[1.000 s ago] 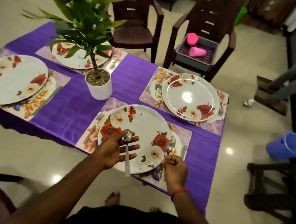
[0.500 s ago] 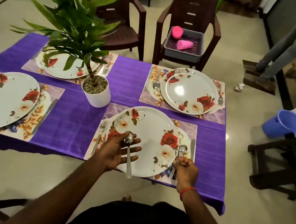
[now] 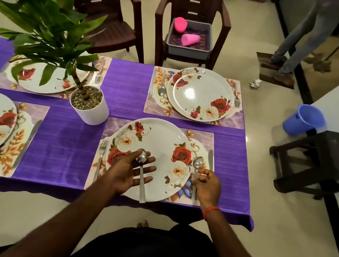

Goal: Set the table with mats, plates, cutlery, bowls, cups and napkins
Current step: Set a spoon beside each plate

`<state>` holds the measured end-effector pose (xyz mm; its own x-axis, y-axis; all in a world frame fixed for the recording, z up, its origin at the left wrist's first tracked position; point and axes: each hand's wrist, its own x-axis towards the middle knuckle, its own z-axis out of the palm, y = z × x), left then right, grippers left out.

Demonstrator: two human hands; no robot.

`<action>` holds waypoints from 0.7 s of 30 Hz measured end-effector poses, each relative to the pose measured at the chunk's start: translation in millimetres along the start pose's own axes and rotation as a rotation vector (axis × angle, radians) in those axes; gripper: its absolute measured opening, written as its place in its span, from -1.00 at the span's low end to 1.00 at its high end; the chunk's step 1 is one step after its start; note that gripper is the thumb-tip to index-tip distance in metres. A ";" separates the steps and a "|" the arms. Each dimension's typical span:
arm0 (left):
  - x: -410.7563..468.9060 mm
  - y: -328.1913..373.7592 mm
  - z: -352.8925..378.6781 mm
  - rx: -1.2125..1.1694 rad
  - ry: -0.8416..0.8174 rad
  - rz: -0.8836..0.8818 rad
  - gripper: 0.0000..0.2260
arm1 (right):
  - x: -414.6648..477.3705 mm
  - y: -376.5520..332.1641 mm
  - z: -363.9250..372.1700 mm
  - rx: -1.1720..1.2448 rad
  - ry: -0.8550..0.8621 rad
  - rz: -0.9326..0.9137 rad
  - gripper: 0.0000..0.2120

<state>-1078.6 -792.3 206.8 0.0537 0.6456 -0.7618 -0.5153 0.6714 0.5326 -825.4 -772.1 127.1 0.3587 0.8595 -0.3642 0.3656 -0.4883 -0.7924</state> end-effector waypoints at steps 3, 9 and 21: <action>2.4 1.3 0.9 -0.005 -0.002 -0.006 -0.65 | 5.6 -2.5 -3.6 -0.187 -0.043 -0.087 -0.85; 8.7 4.5 6.4 0.027 -0.020 -0.026 -0.64 | 11.4 -2.5 -7.2 -0.370 -0.065 -0.166 -0.95; 14.8 2.7 2.8 0.070 0.012 -0.043 -0.64 | 12.7 0.8 -10.7 -0.480 -0.081 -0.155 -0.86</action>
<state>-1076.8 -779.9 198.0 0.0639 0.6116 -0.7886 -0.4513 0.7225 0.5238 -811.3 -763.2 127.0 0.2079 0.9271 -0.3118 0.7697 -0.3518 -0.5327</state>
